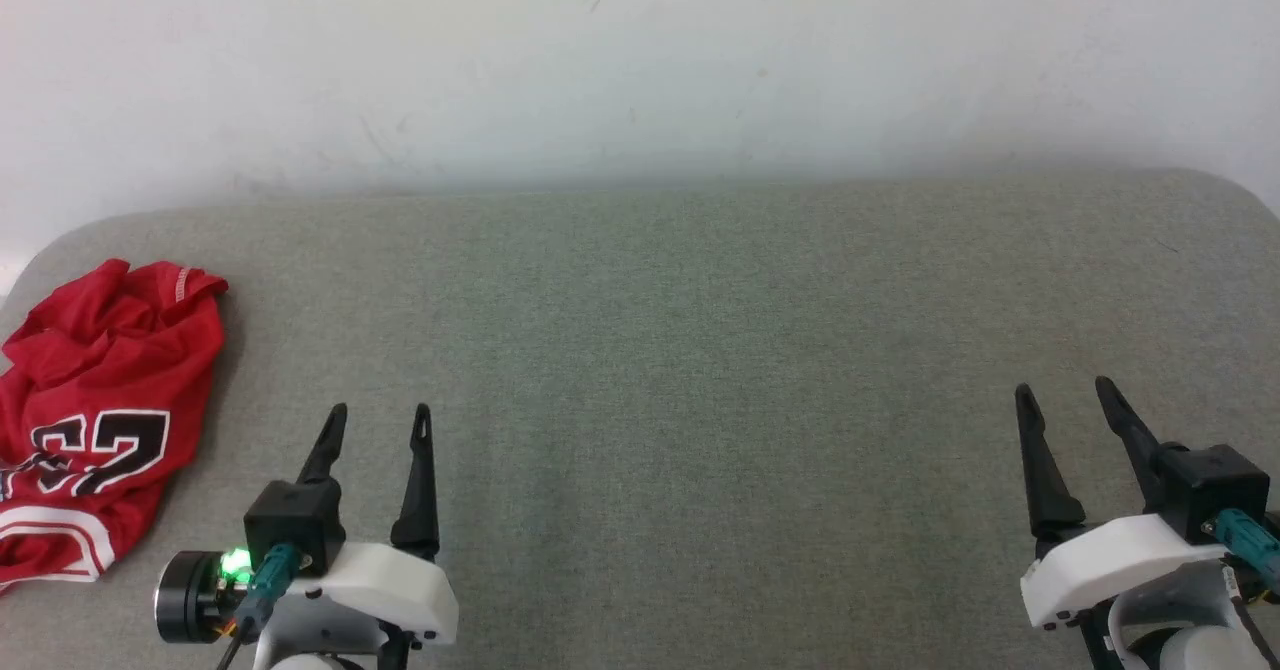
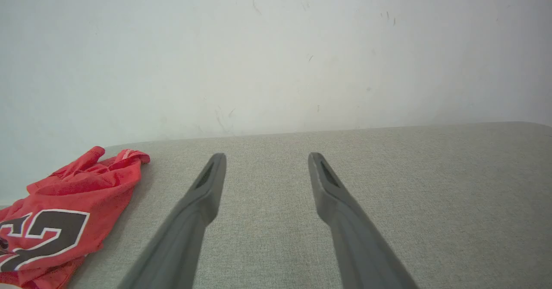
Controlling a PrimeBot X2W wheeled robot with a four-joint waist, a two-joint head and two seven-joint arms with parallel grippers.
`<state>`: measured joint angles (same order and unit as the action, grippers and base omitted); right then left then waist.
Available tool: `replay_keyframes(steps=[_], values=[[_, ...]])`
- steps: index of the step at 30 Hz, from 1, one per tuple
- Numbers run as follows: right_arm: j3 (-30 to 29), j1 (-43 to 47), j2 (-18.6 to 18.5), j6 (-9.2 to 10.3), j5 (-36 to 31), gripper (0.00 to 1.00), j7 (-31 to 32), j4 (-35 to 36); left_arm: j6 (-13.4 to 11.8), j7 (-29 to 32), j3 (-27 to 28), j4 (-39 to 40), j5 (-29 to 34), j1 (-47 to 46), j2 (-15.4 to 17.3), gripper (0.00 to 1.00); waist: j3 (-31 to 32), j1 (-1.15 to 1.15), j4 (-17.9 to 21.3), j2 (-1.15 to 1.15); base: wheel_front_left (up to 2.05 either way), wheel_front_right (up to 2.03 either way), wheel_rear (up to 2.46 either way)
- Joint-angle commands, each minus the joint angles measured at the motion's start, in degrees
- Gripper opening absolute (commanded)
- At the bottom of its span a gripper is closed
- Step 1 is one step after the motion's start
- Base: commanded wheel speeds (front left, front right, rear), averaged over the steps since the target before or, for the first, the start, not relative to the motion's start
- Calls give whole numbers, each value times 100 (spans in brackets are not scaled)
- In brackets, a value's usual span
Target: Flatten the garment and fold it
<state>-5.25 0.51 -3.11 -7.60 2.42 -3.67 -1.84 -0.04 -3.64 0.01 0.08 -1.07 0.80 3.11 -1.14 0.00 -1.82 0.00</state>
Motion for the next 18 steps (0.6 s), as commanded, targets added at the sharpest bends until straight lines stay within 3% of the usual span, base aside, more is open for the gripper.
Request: replay_keyframes(steps=[1,18], values=[[-32,-24,7,3,-20,100,-58,-22,22,-61,30,20,-60,23,-6,100,-10,0,-32,0,0,0,0],[-18,-42,10,5,-122,100,-262,-163,-6,-264,13,-9,-169,55,-10,100,-42,0,-532,0,0,0,0]])
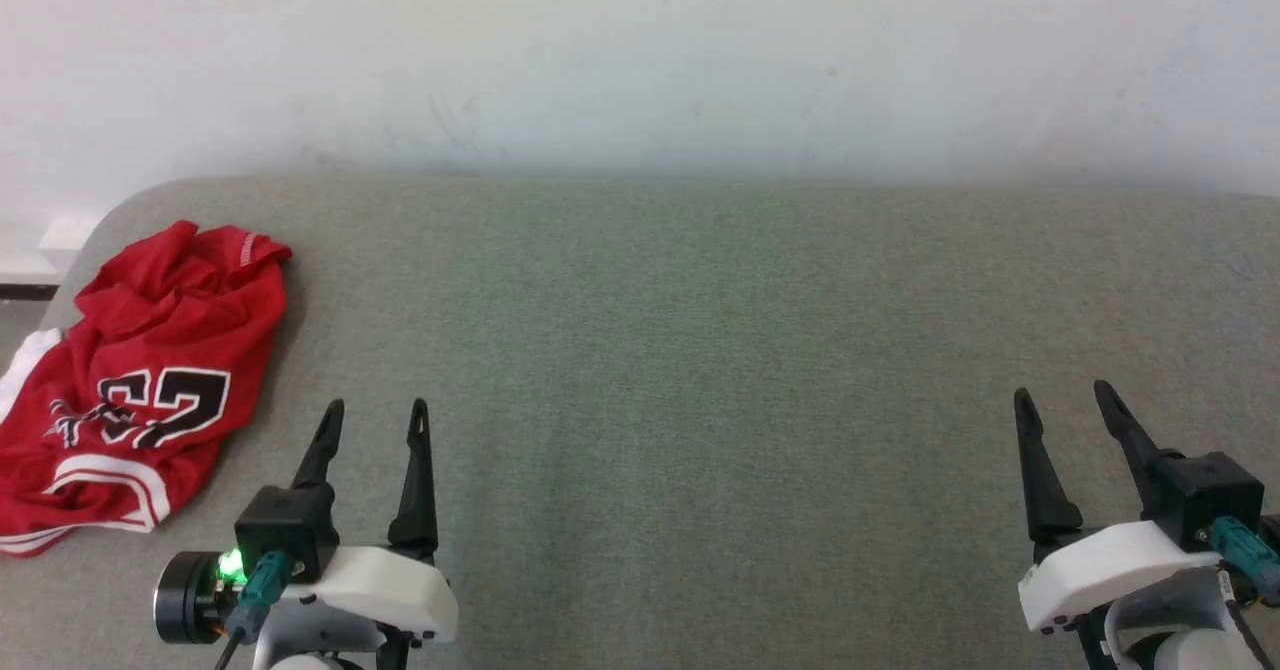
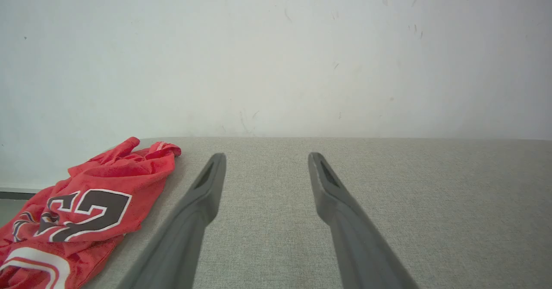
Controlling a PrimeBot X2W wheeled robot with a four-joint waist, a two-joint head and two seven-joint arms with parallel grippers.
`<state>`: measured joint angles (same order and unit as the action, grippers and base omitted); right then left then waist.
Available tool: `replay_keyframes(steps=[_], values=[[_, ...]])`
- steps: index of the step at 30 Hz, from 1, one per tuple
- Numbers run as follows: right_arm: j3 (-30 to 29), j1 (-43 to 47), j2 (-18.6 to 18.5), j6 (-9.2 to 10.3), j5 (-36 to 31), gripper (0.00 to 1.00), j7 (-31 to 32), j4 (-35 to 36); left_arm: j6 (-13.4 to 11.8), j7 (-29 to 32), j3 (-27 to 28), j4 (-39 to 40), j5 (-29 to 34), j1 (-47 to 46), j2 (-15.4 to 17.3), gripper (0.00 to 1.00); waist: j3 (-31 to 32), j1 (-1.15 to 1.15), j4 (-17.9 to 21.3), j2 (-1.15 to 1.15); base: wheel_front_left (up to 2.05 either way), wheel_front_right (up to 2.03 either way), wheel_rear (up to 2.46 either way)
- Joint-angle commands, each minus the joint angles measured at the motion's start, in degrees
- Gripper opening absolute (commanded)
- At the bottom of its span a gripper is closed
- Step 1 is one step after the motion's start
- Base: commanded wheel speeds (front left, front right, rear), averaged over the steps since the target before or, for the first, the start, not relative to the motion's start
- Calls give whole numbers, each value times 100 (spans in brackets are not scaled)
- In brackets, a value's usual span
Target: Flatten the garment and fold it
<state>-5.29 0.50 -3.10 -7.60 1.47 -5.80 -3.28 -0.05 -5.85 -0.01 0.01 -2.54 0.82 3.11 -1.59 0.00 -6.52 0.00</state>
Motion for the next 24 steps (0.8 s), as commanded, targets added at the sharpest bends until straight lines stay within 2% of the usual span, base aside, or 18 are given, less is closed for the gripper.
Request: replay_keyframes(steps=[1,24], values=[[-8,-39,9,5,-34,100,-62,-21,-3,-56,17,-5,-25,56,-10,100,6,0,-102,0,0,0,0],[119,-31,13,7,-138,100,-337,-289,29,-331,81,-84,-138,228,-14,100,65,0,-1228,0,0,0,0]])
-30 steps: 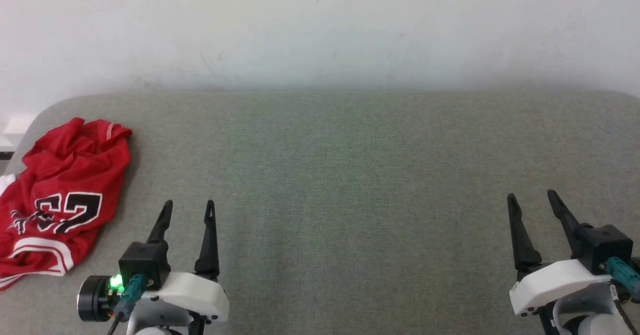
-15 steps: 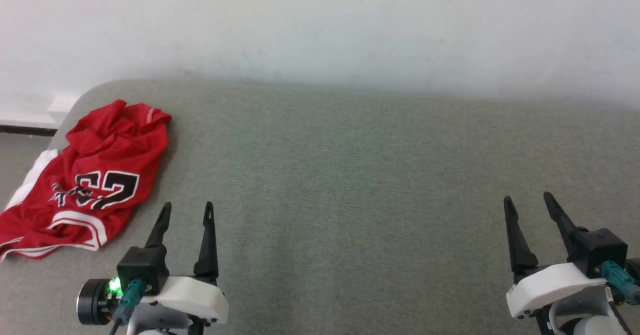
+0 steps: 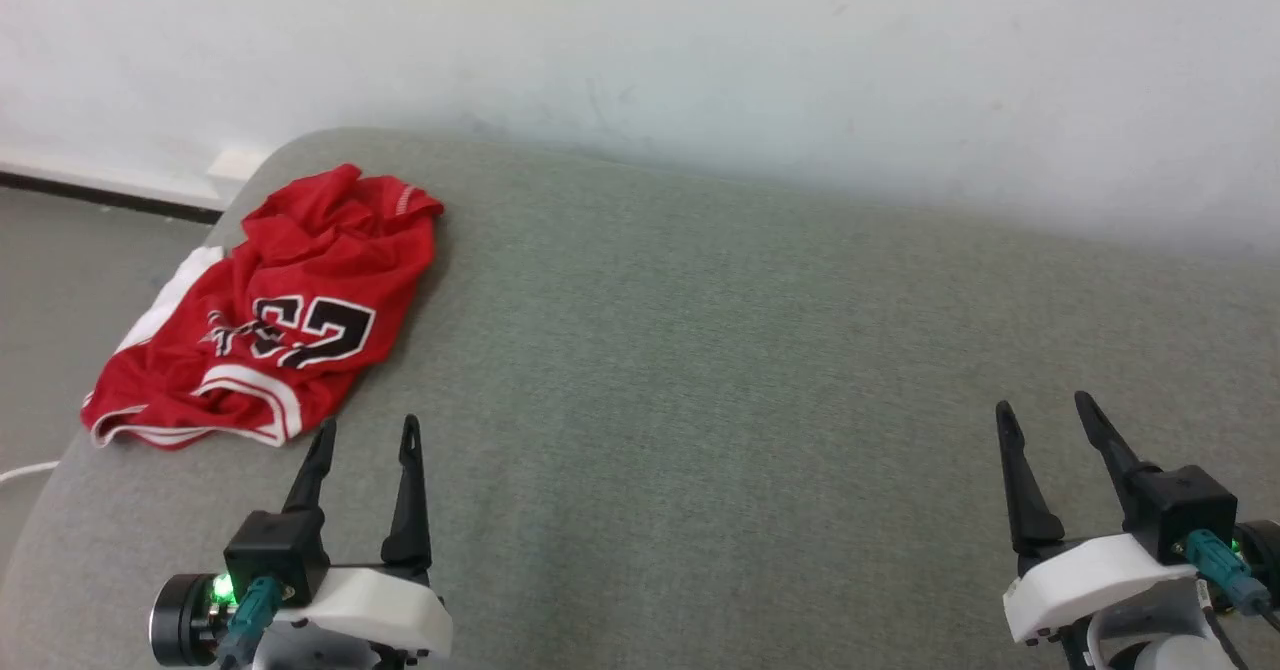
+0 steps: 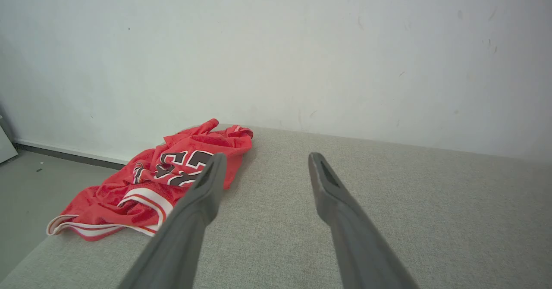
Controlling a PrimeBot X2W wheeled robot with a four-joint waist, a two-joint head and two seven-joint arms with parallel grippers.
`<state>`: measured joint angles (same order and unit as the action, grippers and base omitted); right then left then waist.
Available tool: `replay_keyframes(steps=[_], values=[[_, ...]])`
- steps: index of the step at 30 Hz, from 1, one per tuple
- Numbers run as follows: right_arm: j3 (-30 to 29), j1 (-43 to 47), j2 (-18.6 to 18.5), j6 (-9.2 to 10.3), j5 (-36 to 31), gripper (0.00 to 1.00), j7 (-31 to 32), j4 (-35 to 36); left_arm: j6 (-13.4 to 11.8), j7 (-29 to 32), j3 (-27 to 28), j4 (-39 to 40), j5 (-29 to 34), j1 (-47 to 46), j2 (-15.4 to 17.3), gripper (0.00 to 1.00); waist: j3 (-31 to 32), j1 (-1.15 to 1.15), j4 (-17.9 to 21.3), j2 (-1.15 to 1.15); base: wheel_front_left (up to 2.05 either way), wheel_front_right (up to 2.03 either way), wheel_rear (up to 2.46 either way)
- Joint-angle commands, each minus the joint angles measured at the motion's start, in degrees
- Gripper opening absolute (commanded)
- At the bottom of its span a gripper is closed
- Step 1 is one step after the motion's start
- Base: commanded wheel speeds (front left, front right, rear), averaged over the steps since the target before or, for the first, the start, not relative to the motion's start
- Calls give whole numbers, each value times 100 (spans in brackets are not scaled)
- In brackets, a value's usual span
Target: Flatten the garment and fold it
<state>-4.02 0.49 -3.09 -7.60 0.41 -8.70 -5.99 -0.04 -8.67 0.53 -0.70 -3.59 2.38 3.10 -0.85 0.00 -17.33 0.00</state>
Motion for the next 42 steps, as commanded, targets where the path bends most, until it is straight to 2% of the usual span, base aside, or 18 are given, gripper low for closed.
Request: replay_keyframes(steps=[1,23,42], values=[[-5,-31,13,7,-42,100,-59,-27,26,-60,23,-17,-47,76,-13,100,-15,0,-201,0,0,0,0],[103,-132,17,9,-209,100,-310,-245,-129,-312,0,-46,-324,231,-17,100,-100,0,-1366,0,0,0,0],[59,-213,20,10,-278,100,-537,-420,-168,-539,15,-94,-509,315,-21,100,-203,0,-2009,0,0,0,0]])
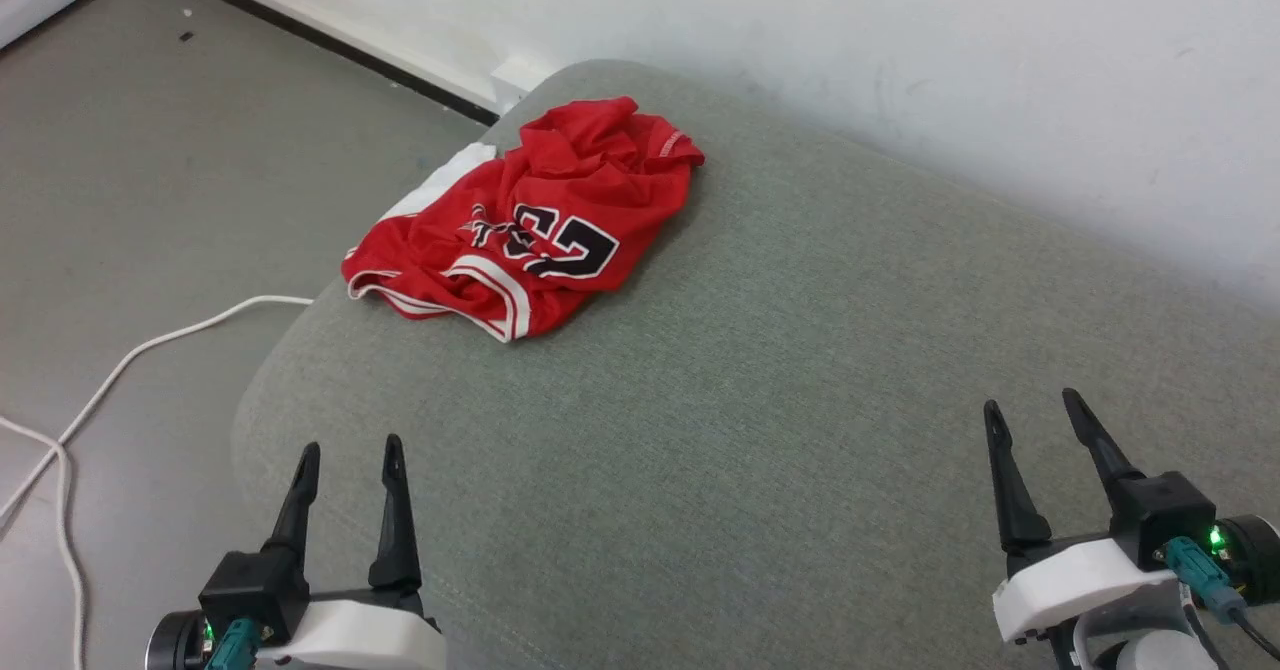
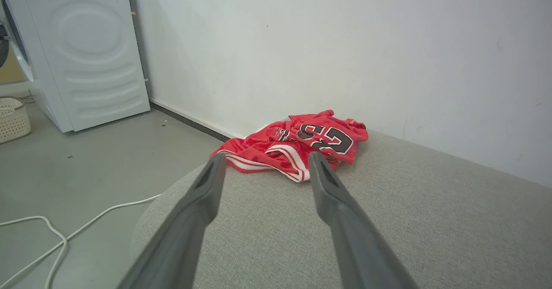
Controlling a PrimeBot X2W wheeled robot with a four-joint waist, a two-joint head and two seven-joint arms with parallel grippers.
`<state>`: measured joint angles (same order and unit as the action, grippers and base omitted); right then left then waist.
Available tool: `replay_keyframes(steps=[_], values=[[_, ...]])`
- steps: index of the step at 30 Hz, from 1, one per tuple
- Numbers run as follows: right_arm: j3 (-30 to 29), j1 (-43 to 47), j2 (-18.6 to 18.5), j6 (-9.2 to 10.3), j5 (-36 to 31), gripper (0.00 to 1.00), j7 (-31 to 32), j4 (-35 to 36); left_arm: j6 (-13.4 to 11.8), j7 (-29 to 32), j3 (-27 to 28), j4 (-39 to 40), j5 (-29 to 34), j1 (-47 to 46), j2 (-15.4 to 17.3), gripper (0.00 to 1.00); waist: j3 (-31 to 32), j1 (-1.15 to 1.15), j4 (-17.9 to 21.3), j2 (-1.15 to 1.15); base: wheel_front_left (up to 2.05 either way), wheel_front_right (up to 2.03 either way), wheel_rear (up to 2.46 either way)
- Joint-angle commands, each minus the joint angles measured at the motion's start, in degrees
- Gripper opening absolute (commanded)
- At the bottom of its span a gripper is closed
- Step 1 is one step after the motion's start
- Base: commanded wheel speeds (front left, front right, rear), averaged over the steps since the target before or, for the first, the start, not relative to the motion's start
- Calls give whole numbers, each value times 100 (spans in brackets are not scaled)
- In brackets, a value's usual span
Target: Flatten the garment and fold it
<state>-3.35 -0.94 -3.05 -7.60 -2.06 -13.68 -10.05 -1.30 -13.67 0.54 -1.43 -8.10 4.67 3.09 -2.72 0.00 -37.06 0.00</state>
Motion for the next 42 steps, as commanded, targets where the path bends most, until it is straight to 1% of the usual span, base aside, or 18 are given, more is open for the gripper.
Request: replay_keyframes(steps=[1,8,20,21,24,26,27,29,31,34,37,39,42], values=[[-15,-70,16,10,-39,100,-50,-19,-43,-51,12,-24,-67,89,-20,100,-20,0,-65,0,0,0,0],[-43,-97,17,11,-64,100,-131,-74,-42,-133,28,-53,-113,112,-21,100,-28,0,-232,0,0,0,0],[-68,-73,17,11,-145,100,-132,-13,11,-133,36,-81,-111,102,-21,100,-23,0,-186,0,0,0,0],[-68,-75,17,11,-149,100,-132,-7,21,-133,16,-75,-187,102,-21,100,-27,0,-182,0,0,0,0],[-68,-84,17,11,-161,100,-132,17,60,-133,26,128,-670,-10,-21,100,-50,0,-163,0,0,0,0],[-75,-93,17,11,-173,100,-132,52,117,-133,65,390,-976,-147,-21,100,-74,0,-131,0,0,0,0],[-89,-94,17,11,-184,100,-132,84,178,-133,81,535,-1012,-230,-21,100,-92,0,-109,0,0,0,0],[-145,-103,17,11,-218,100,-132,151,292,-133,44,754,-877,-396,2,100,-148,0,-51,0,0,0,0],[-214,-114,17,11,-274,100,-132,223,382,-132,12,898,-787,-645,103,100,-219,0,15,0,0,0,0],[-352,-135,17,11,-372,100,-132,373,480,118,-39,1087,-774,-1176,306,100,-378,0,116,0,0,0,0],[-433,-184,17,11,-499,100,-123,563,535,603,-50,1088,-788,-1827,548,100,-595,0,235,0,0,0,0],[-446,-247,17,11,-583,100,-78,755,538,937,12,976,-952,-2312,609,100,-769,0,316,0,0,0,0],[-402,-350,17,11,-736,100,47,1089,596,1467,17,550,-1013,-3073,889,100,-1058,0,451,0,0,0,0]])
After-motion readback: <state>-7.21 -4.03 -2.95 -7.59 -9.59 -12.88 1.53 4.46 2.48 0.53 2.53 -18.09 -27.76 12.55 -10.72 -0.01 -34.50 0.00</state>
